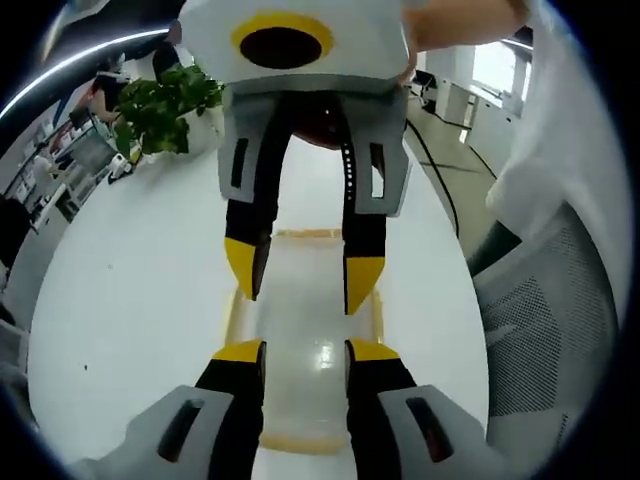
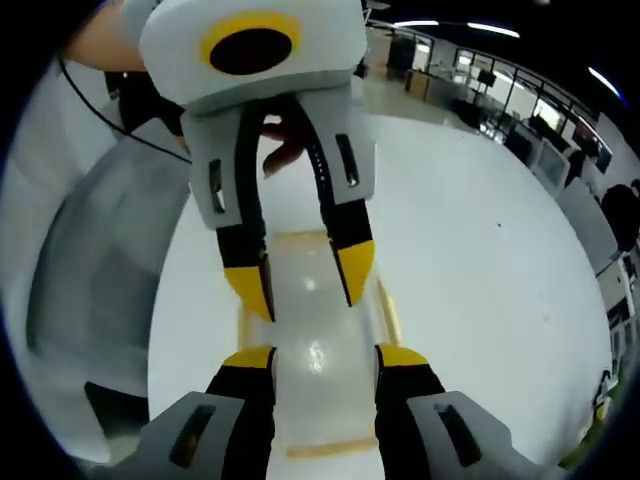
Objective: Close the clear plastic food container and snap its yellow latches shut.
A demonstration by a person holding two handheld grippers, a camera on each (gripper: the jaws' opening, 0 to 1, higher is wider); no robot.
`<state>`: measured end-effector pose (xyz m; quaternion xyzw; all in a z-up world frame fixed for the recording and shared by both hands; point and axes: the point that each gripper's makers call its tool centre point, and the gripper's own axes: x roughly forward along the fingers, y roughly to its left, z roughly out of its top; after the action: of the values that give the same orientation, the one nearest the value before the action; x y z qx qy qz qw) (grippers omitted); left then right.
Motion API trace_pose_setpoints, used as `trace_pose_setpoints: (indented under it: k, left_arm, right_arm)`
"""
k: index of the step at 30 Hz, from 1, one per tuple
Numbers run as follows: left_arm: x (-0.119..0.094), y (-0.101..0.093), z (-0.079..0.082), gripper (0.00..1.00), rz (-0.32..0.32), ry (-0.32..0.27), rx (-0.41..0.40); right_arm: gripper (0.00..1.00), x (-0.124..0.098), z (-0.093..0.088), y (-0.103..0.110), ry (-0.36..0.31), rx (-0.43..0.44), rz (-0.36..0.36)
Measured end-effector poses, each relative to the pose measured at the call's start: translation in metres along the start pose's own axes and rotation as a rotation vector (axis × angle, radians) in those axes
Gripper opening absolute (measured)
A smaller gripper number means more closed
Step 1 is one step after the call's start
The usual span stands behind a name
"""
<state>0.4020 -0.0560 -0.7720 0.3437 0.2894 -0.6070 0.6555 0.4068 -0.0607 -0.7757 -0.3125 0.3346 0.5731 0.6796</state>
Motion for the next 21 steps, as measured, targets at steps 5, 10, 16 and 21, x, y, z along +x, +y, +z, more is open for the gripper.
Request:
trace_pose_setpoints:
  k: [5,10,16,21]
  left_arm:
    - [0.002,-0.001,0.0,0.3,-0.006,0.0,0.0]
    - [0.003,-0.004,0.0,0.3,-0.009,0.003,-0.002]
    - [0.002,-0.007,0.002,0.32,-0.007,0.0,-0.016]
    - [0.001,-0.012,0.002,0.32,-0.01,0.004,-0.019]
  right_arm:
    - [0.37,0.001,0.001,-0.001,0.003,-0.005,0.005]
    - [0.37,0.003,0.004,-0.005,-0.006,0.008,0.001]
    - [0.37,0.003,0.009,-0.01,-0.005,-0.002,-0.004]
    - [0.37,0.004,0.01,-0.013,-0.002,-0.006,-0.004]
